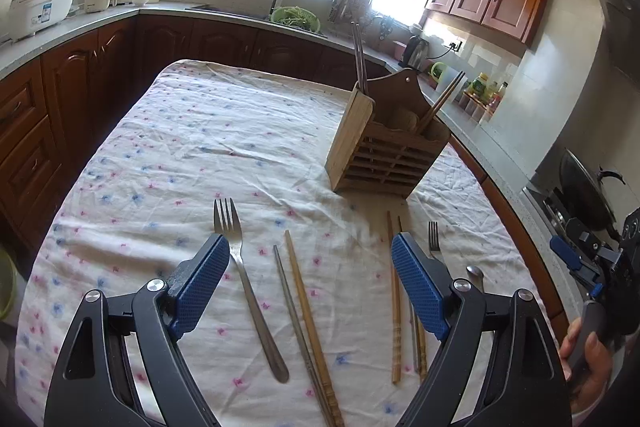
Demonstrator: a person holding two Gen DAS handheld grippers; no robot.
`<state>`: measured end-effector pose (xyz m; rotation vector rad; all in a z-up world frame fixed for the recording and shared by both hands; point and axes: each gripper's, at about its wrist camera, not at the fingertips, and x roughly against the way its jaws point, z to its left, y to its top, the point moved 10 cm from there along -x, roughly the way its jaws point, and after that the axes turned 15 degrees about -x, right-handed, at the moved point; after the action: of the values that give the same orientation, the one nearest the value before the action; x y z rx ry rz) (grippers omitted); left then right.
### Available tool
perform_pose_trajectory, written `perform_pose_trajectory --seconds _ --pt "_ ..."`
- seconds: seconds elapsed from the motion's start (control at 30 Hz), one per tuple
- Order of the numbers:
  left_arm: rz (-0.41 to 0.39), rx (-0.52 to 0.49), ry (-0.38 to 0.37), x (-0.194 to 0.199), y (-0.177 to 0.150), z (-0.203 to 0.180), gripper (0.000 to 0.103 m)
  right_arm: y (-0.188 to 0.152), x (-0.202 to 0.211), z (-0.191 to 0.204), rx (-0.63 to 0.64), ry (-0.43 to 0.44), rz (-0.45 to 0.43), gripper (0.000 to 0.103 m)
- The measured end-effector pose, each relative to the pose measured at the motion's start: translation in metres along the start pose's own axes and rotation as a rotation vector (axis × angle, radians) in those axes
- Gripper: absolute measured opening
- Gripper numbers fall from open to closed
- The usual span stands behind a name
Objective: Organize utensils
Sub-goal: 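Withdraw both grippers from the holder back over the remaining utensils, then lower the left gripper to a wooden chopstick while the right gripper lowers to a steel chopstick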
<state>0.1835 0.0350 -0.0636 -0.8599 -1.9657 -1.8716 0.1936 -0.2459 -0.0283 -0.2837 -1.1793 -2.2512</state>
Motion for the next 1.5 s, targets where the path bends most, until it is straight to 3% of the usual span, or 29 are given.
perform_pose_trajectory --seconds 0.4,0.83,1.0,1.1,1.3,1.37,1.5 --pt "0.070 -0.013 0.009 -0.008 -0.033 0.002 0.085 -0.035 -0.011 -0.002 0.023 -0.028 0.065 0.100" --pt "0.085 -0.042 -0.019 -0.024 -0.030 -0.006 0.085 -0.041 -0.028 -0.001 0.048 -0.046 0.098 0.099" --pt "0.104 -0.050 -0.045 -0.034 -0.031 -0.010 0.075 -0.043 -0.039 -0.002 0.057 -0.050 0.110 0.098" --pt "0.114 -0.057 -0.055 -0.040 -0.032 -0.012 0.071 -0.044 -0.046 -0.001 0.060 -0.053 0.124 0.092" --pt "0.143 -0.072 -0.082 -0.053 -0.031 -0.017 0.052 -0.048 -0.063 0.000 0.078 -0.069 0.162 0.068" --pt "0.154 -0.078 -0.087 -0.059 -0.031 -0.018 0.046 -0.050 -0.070 0.000 0.080 -0.073 0.179 0.054" --pt "0.177 -0.097 -0.094 -0.071 -0.028 -0.021 0.039 -0.052 -0.084 -0.001 0.083 -0.084 0.209 0.044"
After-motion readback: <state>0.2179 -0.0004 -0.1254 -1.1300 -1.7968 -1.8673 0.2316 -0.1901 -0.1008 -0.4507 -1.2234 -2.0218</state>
